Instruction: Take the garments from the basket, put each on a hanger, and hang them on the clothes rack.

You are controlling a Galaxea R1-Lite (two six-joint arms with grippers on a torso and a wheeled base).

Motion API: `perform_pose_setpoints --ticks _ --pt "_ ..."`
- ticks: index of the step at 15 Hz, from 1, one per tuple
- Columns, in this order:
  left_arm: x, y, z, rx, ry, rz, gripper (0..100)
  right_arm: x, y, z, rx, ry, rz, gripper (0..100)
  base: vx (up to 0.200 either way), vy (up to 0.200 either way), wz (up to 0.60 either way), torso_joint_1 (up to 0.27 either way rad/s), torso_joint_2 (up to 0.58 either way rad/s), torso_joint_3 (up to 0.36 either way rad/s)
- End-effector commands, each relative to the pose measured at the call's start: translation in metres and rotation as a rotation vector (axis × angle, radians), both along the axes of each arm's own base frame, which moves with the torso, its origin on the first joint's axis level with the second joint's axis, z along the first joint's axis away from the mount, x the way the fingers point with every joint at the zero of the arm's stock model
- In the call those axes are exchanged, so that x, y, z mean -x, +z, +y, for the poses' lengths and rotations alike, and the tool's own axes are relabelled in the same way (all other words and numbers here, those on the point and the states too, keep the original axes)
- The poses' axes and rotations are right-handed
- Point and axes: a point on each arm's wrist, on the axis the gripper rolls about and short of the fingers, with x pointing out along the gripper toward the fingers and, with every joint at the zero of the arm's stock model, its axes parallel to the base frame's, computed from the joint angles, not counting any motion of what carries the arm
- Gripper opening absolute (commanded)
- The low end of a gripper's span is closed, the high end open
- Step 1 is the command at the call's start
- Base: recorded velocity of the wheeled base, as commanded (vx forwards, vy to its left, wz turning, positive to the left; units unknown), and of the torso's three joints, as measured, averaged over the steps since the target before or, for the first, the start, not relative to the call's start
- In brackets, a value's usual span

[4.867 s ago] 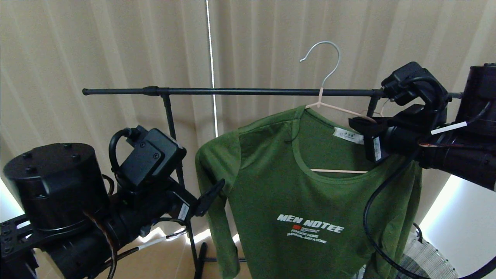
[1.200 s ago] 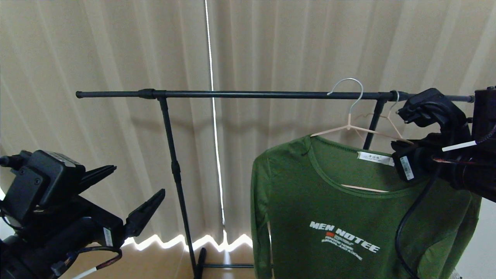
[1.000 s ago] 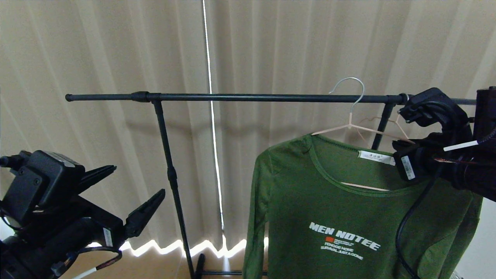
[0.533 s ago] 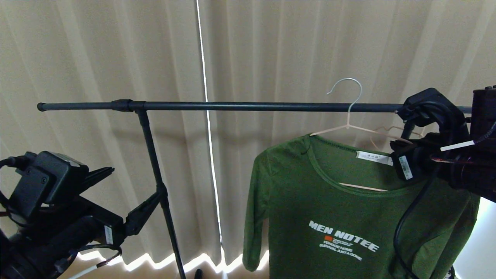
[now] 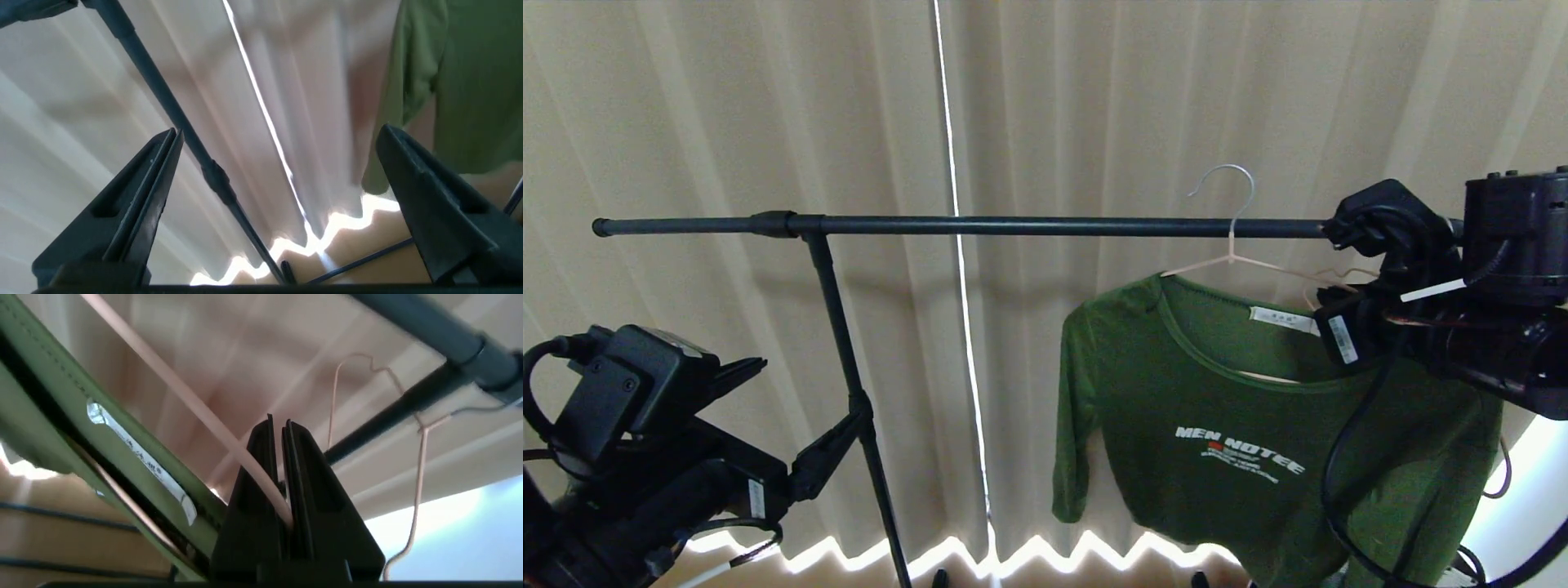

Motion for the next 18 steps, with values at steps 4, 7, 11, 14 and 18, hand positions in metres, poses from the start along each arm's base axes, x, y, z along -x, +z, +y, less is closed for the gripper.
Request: perform_pose_setpoints --ticks 4,7,11,14,18 --pt "0.001 -0.002 0.000 -0.005 -0.001 0.007 100 -0.054 -0.017 0.022 0.042 -0.055 0.037 0 0.000 0.000 0.00 0.000 0.00 0.000" --pt "0.001 -0.003 0.000 -0.007 -0.002 0.010 100 -0.072 -0.023 0.030 0.059 -0.087 0.036 0 0.000 0.000 0.00 0.000 0.00 0.000" --pt "0.002 -0.005 0.000 -0.010 -0.004 0.016 100 -0.075 -0.033 0.041 0.074 -0.061 0.060 0 0.000 0.000 0.00 0.000 0.00 0.000" --pt "0.002 -0.005 0.000 -0.012 -0.004 0.016 100 -0.079 -0.040 0.050 0.082 -0.044 0.072 0 0.000 0.000 0.00 0.000 0.00 0.000" --pt "0.002 -0.005 0.000 -0.012 -0.004 0.016 100 -0.079 -0.043 0.061 0.086 -0.018 0.077 0 0.000 0.000 0.00 0.000 0.00 0.000"
